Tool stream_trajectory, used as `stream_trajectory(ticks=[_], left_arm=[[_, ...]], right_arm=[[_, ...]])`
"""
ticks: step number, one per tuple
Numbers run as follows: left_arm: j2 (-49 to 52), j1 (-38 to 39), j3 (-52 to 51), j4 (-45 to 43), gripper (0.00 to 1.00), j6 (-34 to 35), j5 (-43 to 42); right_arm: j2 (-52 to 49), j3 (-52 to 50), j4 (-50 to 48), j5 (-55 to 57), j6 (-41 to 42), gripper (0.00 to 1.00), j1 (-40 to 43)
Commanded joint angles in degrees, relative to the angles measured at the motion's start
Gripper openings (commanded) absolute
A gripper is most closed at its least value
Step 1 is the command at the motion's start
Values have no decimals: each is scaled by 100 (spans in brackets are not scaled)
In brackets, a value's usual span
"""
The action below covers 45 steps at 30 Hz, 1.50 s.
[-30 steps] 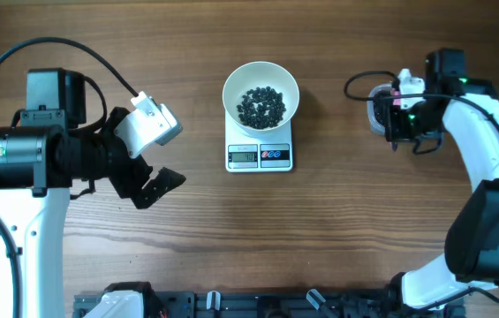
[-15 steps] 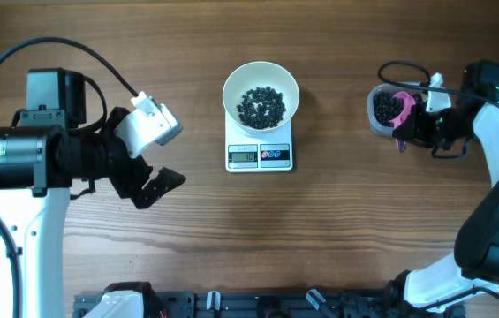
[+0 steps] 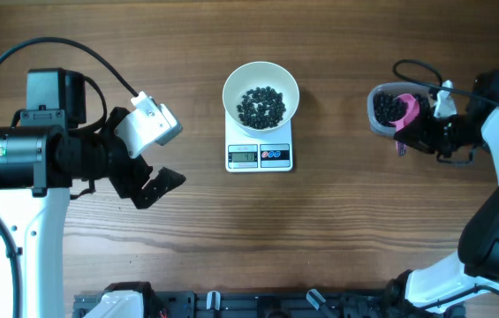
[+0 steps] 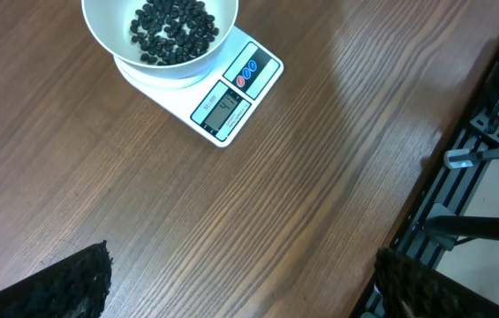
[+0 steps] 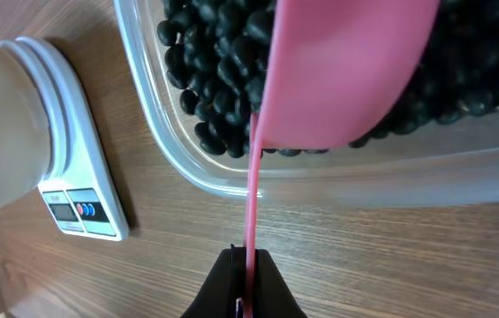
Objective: Scoop item into bowl and weigh 150g on scale
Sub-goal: 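Dip the pink scoop into the black beans a third time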
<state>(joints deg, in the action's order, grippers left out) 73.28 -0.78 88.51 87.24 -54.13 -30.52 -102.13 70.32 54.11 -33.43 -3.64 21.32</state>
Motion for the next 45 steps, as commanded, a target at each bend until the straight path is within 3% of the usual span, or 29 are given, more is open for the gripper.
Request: stream_trajectory(ticks=[1,16,26,45], left_arm=[[-68,-31,81,7,100,-55,-42],[-68,-31,81,7,100,-55,-42],[-68,-31,81,7,100,-55,-42],[-68,-31,81,7,100,-55,-42]], right_arm=[[-157,-151,-96,-367,133,4,9],[-166,-162,-431,-1012,216,4,44],[-146,-160,-299,-1080,188,4,509],[-146,-160,-70,-2356,-706,4,765]])
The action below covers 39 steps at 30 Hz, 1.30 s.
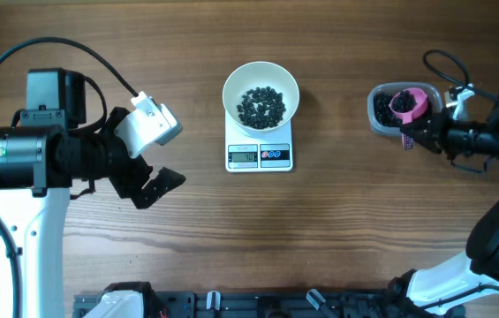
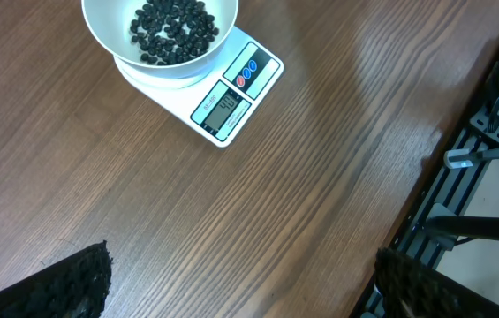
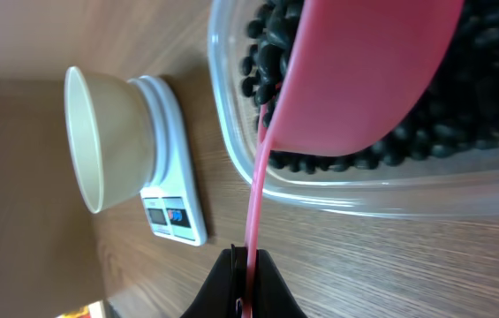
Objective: Scoop item into bowl and weigh 150g on scale
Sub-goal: 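Dip the pink scoop into the black beans a third time, then lift the filled scoop and move it over the white bowl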
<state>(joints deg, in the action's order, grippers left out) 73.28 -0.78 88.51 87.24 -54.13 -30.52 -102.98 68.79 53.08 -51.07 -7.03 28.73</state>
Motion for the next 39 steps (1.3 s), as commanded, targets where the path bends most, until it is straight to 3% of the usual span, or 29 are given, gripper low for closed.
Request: stream_trajectory(ticks=[1,17,33,39], left_arm=[[-68,-31,81,7,100,-55,-42],[-68,-31,81,7,100,-55,-42],[-68,-31,81,7,100,-55,-42],[-68,-31,81,7,100,-55,-42]], right_arm=[[-61,-7,35,-640,-389,4,24],[-57,-7,24,-1853,-645,4,-101],[13,-2,-127,-2627,-584,5,-1803],[13,0,-743,-2686,-328,4,-2448]])
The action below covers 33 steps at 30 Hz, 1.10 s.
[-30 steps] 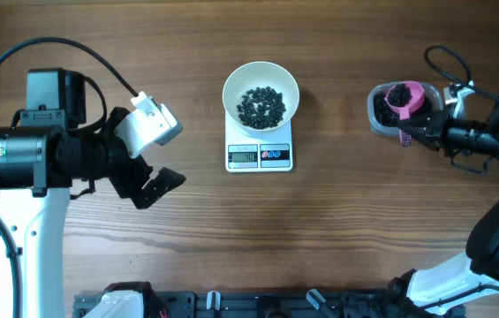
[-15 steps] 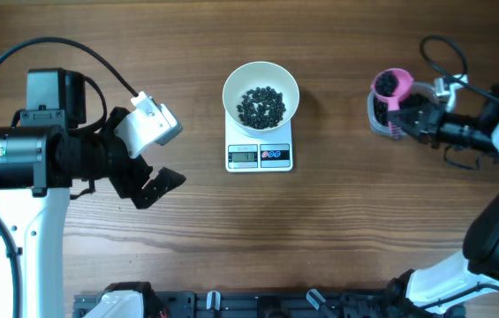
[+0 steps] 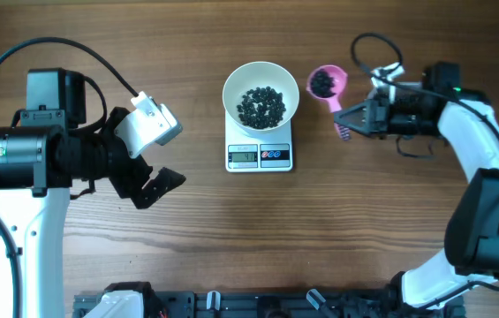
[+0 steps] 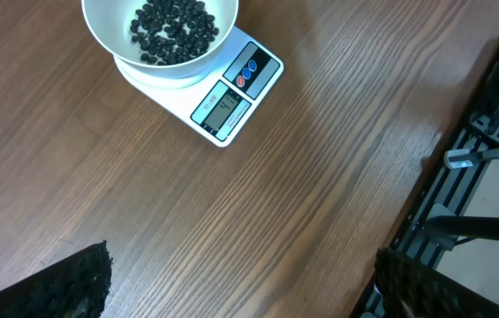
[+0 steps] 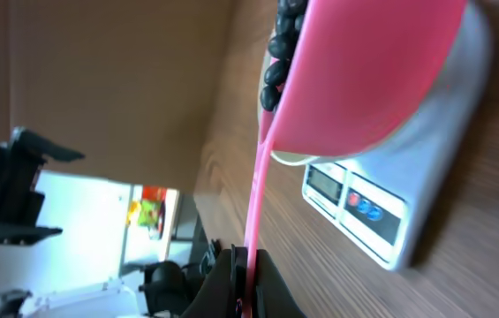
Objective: Scoop item into bowl and weigh 150g on scale
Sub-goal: 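Lift the filled scoop and move it over the white bowl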
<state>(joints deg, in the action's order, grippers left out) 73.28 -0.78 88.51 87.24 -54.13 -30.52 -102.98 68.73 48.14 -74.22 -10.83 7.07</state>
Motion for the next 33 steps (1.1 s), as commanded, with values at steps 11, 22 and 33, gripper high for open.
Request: stream_trajectory(ticks=[11,22,33], left_arm=[[-68,-31,81,7,100,-55,-42],[-68,-31,81,7,100,-55,-42],[-68,-31,81,7,100,-55,-42]], right_arm=[[13,7,-3156,20,2114,4,-999],[13,4,-3182,472,1954,4,-1093],[190,4,-2275,1355,1381,4,-1099]])
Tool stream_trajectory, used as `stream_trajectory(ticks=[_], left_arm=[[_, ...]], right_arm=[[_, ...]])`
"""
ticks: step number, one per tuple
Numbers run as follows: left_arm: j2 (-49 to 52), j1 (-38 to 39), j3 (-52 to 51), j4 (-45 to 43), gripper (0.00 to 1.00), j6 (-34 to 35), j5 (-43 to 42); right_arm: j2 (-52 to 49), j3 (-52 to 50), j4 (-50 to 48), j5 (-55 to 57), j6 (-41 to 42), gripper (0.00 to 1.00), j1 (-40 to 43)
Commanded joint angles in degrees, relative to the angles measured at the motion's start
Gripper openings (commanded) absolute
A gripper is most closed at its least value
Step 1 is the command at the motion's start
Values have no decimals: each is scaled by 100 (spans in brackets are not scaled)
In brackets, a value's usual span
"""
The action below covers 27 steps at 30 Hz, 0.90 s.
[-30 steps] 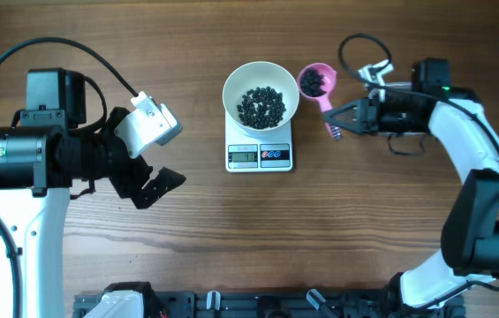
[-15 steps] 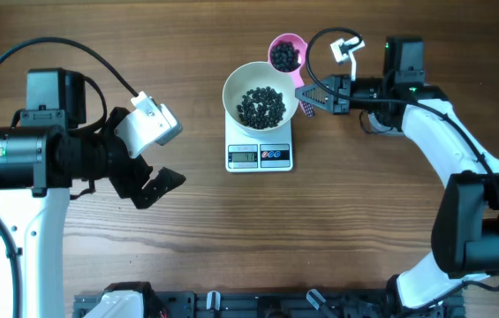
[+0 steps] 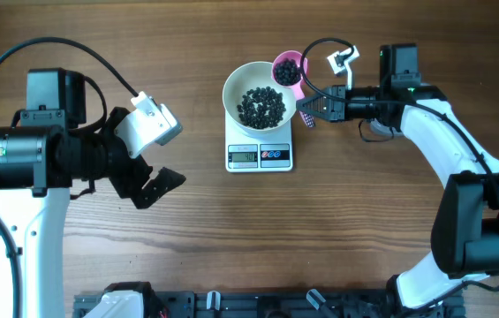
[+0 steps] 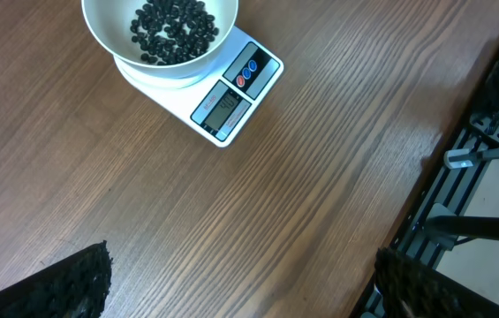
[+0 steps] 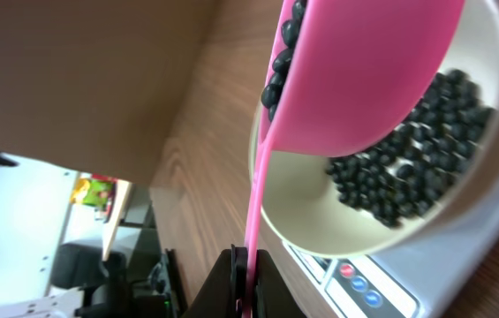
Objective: Scoop item into bowl and weigh 150g on scale
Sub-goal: 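Lift the filled scoop and move it over the white bowl, then tilt the scoop with the right gripper to pour beans into the bowl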
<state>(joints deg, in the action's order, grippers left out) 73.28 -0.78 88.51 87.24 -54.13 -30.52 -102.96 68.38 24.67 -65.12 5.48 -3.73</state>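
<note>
A white bowl holding black beans sits on a white digital scale at the table's middle back. My right gripper is shut on the handle of a pink scoop that carries black beans and hovers at the bowl's right rim. In the right wrist view the pink scoop is over the bowl, its handle pinched in my right gripper. My left gripper hangs open at the left, away from the scale, with nothing in it. The bowl and scale also show in the left wrist view.
The dark rail of the rig runs along the table's front edge. The bean container is out of view.
My right gripper has carried the loaded scoop left from beside the bowl to the bowl's right rim. The left arm has not moved.
The scoop was down in the bean container at the far right, then lifted there with beans in it. It then stood right of the bowl, and now it hovers at the bowl's rim. The left arm stayed still throughout.
</note>
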Motion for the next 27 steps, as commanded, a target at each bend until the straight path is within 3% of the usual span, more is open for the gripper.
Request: stream_trajectory(ticks=[1,5,14,27], left_arm=[[-68,-31,81,7,100,-55,-42],[-68,-31,81,7,100,-55,-42],[-68,-31,81,7,100,-55,-42],[-68,-31,81,7,100,-55,-42]], right_arm=[[234,39,105,588,-249,4,-20],[481,39,308,1263,-402,4,-42],[568,42,354,1432,-387,4,-398],[570,46,415,2527,-398,4,-968]])
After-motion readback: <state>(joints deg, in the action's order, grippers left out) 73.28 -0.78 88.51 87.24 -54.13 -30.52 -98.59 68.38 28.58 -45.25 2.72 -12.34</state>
